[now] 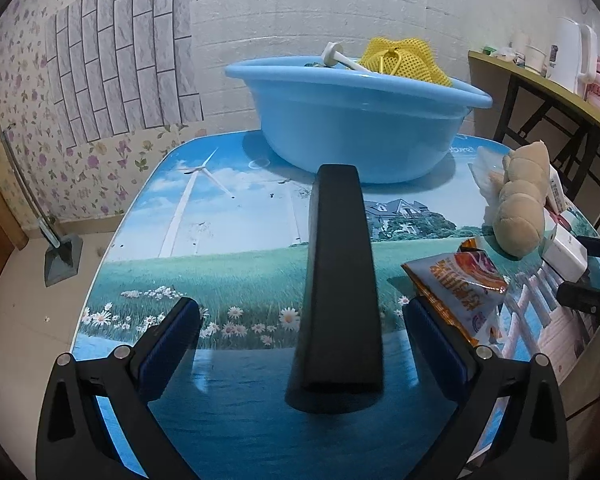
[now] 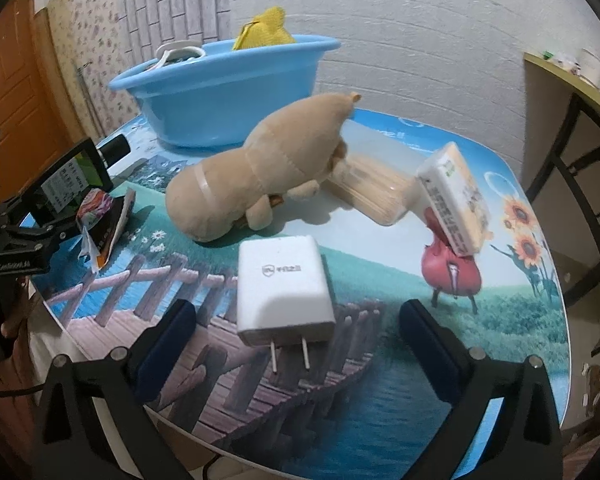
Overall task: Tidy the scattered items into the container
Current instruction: 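Lift the bottle upright with left gripper while right grasps the white charger, then carry the black bottle and white charger over the basin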
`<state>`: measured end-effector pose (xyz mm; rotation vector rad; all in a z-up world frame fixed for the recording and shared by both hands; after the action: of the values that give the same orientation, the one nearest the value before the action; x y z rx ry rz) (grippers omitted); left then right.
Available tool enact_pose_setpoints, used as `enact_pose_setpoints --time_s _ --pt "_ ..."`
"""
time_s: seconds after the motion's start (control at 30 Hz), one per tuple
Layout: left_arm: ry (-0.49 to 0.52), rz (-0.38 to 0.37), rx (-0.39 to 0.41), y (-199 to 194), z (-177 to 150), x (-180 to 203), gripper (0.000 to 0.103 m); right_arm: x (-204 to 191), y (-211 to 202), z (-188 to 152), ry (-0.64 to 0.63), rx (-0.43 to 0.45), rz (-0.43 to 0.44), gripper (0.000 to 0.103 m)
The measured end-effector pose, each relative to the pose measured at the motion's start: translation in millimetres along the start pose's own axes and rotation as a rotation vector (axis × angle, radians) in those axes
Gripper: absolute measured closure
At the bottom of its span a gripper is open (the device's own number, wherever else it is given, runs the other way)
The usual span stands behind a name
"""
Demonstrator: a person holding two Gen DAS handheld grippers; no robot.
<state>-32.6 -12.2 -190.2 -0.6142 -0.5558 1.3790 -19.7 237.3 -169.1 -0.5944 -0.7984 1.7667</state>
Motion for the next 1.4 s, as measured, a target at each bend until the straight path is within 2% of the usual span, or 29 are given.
enact_pose_setpoints --time_s 0.1,0.2,0.27,0.33,0.4,0.47,0.63,0.8,1.13,1.4 --pt "0.013 -0.004 0.008 -2.5 -0.9 3.3 0.004 -0.6 -2.7 -1.1 -0.006 0.011 0.008 0.006" --pt "0.025 -0.031 0.019 -5.6 -1.1 7.0 0.023 -3.3 -6.3 -2.4 -0.022 0.028 0.025 0.016" --pt "0.033 -0.037 0.027 -8.8 -1.0 9.6 0.043 -4.9 -7.3 -2.2 -0.031 0.035 0.033 0.020" --pt "0.039 -0.038 0.032 -10.5 -1.5 11.5 0.050 -5.8 -9.0 -2.3 -0.035 0.040 0.037 0.024" --pt "0.045 -0.037 0.037 -12.2 -1.5 13.2 0.061 -5.3 -10.4 -1.8 -0.035 0.046 0.038 0.034" --pt "0.050 -0.025 0.041 -13.8 -1.5 13.7 0.079 -4.6 -11.2 -1.6 -0.030 0.051 0.037 0.042" --pt "0.050 -0.025 0.044 -14.8 -1.9 13.4 0.079 -1.9 -11.1 -0.3 -0.016 0.060 0.033 0.063" --pt "0.030 -0.028 0.061 -23.7 2.7 11.1 0.079 -2.1 -12.8 0.0 -0.019 0.063 0.038 0.064" --pt "0.010 -0.060 0.081 -43.7 10.7 12.9 0.079 -4.2 -30.0 11.5 -0.018 0.124 0.050 0.064" --pt "-0.010 -0.063 0.137 -64.4 34.9 7.7 0.079 -10.8 -48.5 37.5 -0.022 0.189 0.077 0.064"
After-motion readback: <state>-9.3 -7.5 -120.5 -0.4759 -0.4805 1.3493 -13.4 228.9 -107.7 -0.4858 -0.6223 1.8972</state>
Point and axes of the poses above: each gripper's, at about its wrist camera, not at the fingertips, and y roughly the way its jaws point, x to its right, z to its top, the point moved 3 cm from there along y, roughly the way its jaws point, and after that the axes turned 1 degree about x, right-handed, at the moved point
